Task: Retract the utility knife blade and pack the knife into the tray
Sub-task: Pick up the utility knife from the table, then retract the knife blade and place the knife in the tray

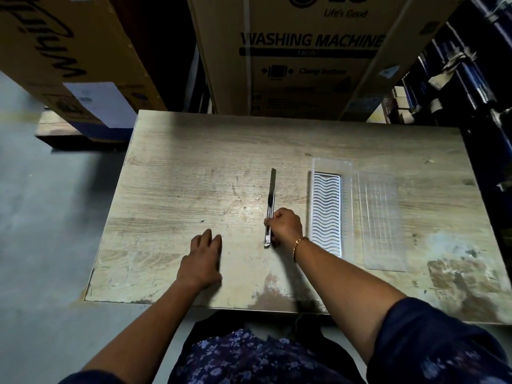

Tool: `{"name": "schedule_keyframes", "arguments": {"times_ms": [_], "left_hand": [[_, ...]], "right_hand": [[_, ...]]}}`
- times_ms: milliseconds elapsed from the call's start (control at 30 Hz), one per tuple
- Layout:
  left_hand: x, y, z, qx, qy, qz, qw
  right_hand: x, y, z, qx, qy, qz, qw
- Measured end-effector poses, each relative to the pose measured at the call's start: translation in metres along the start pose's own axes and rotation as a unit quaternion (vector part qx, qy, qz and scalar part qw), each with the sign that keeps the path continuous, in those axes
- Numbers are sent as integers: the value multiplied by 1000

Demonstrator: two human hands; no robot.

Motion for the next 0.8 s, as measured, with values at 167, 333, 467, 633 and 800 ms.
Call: {"name": "schedule_keyframes", "arguments": {"times_ms": [167,333,467,633,800], "left_hand": [[1,-1,0,2,1,2,1000],[1,0,1,2,2,4,1000],[2,-1,0,0,7,5,1000],[3,-1,1,-1,6,1,1000],[4,-2,2,4,8,-8,1000]], "right_hand": [[-13,7,-5,176,3,-95,980],[-28,33,-5,281,0,-160,946],[-35,60,-11,357,24,-177,917],[-41,100,-28,337,85,-147,926],[-46,130,-45,323,65,-122,936]]}}
Point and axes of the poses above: each hand's wrist, its own x-axis towards the middle knuckle, its own y-axis out of the back of the hand, z = x × y, the point moved 8 cm from there along x, towards the middle knuckle, and after that the axes turned 3 degrees about -y, right-handed, at the moved point
